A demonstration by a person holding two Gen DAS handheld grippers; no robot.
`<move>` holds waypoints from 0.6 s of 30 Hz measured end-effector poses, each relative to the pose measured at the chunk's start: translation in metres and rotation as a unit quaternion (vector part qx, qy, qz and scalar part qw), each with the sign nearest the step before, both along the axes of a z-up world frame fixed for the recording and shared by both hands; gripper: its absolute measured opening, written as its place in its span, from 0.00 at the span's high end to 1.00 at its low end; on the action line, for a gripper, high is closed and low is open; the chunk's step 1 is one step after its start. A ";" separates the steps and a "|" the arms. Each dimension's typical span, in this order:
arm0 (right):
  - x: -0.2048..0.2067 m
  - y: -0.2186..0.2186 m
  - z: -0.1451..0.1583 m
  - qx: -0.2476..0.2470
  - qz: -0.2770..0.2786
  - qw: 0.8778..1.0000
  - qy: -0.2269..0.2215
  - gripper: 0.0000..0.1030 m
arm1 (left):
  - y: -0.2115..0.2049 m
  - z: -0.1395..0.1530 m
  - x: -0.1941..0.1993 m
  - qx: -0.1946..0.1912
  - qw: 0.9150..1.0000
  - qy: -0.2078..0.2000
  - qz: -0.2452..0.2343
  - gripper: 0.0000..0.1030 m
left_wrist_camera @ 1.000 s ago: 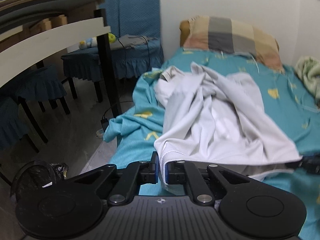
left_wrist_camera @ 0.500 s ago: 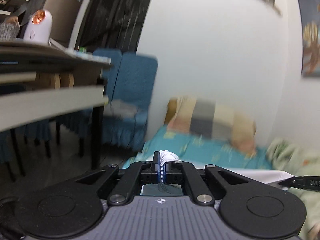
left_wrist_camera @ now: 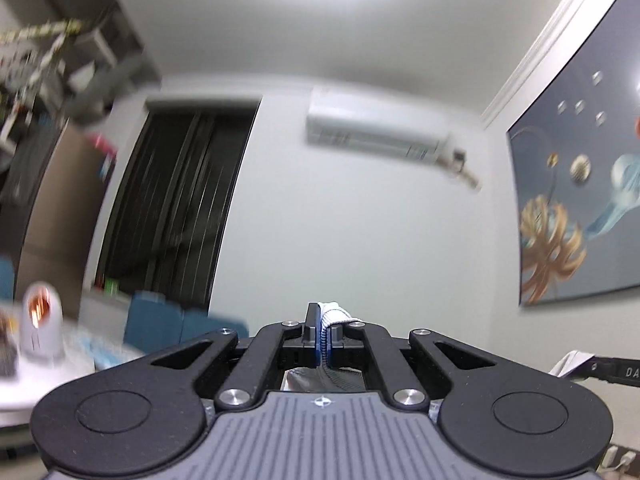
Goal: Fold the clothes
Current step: 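Lift the T-shirt high with both tools, shaking it out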
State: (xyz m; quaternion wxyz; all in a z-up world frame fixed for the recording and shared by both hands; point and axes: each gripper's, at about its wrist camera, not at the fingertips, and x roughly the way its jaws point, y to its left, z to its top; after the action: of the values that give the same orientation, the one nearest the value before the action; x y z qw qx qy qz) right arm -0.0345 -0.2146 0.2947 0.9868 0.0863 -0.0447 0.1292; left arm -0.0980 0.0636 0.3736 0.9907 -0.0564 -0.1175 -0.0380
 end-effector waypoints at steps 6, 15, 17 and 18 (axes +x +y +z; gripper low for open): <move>-0.085 -0.007 0.073 0.002 -0.008 0.997 -0.073 0.95 | -0.009 0.069 -0.075 -0.006 0.999 -0.038 -0.008 0.98; -0.161 -0.006 0.106 -0.020 -0.028 0.993 -0.111 0.95 | -0.012 0.091 -0.147 -0.024 0.999 -0.030 -0.031 0.97; -0.151 -0.006 0.097 -0.021 -0.033 0.995 -0.097 0.95 | -0.017 0.080 -0.141 -0.018 0.999 -0.018 -0.028 0.97; -0.142 -0.005 0.090 -0.021 -0.035 0.995 -0.087 0.95 | -0.018 0.071 -0.130 -0.015 1.000 -0.009 -0.024 0.97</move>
State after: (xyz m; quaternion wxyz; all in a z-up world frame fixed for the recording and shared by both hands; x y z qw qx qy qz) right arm -0.1766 -0.2200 0.3847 0.9847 0.0523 -0.1309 0.1024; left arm -0.2281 0.0454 0.4446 0.9875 -0.0732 -0.1255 -0.0606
